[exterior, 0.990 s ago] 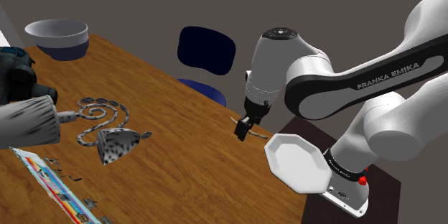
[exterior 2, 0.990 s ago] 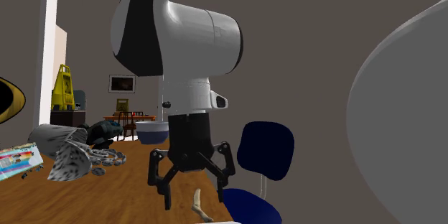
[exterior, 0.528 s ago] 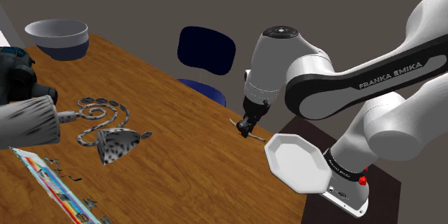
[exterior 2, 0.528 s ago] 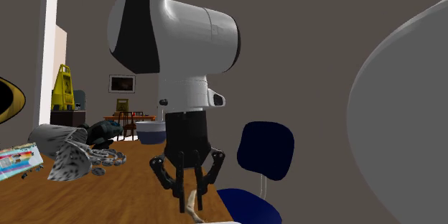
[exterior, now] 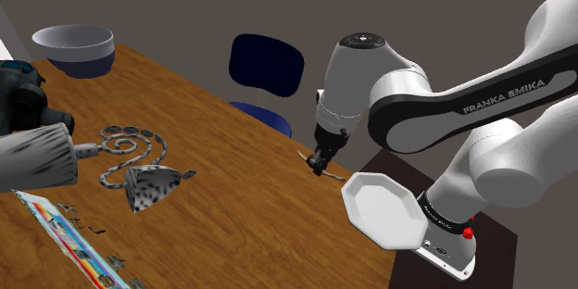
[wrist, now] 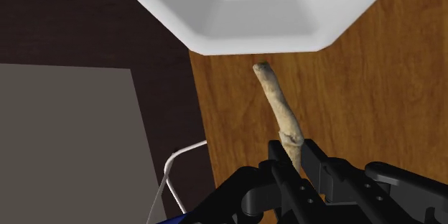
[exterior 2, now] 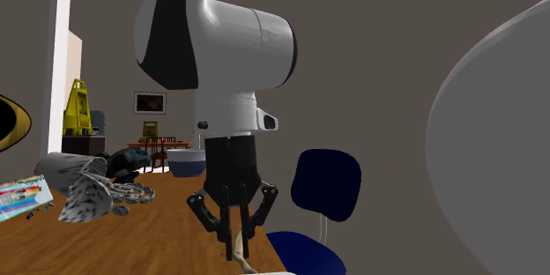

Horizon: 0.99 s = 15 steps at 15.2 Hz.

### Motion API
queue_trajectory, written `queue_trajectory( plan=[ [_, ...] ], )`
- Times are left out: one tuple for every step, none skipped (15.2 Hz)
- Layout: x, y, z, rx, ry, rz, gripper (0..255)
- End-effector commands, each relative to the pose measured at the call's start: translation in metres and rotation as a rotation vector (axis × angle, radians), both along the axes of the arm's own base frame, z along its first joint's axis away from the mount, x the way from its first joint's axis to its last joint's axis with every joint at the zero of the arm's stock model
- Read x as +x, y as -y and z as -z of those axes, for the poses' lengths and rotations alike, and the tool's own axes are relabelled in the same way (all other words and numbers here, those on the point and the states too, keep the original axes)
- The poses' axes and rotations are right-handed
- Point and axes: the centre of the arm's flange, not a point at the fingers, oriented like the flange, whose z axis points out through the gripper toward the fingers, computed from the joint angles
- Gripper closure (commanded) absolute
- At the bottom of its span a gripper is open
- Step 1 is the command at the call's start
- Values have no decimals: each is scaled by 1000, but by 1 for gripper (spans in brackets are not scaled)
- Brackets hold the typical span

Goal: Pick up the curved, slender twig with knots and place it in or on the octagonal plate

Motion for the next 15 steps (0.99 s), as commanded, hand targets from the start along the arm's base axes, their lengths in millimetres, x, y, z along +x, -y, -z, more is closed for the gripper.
queue_trajectory(
  plan=[
    [-1,3,-5,-4,-7,2,255],
    [-1,3,-11,-4,-7,2,255],
    [-1,3,-16,-4,-7,2,255],
    [-1,3,-21,-4,-7,2,255],
    [-1,3,-26,-4,-7,2,255],
    [-1,3,-32,-4,-7,2,255],
    [-1,3,-37,-4,-7,2,255],
    [-1,3,-42,-4,-7,2,255],
    [-1,3,-47,-4,-7,2,255],
    [-1,3,-53,-4,-7,2,255],
    [-1,3,-58,-4,-7,2,255],
    [-1,3,-63,-4,-7,2,255],
    [-1,3,-69,-4,-7,2,255],
    [-1,3,-74,-4,-7,2,255],
    [-1,3,-79,-4,-7,2,255]
  ],
)
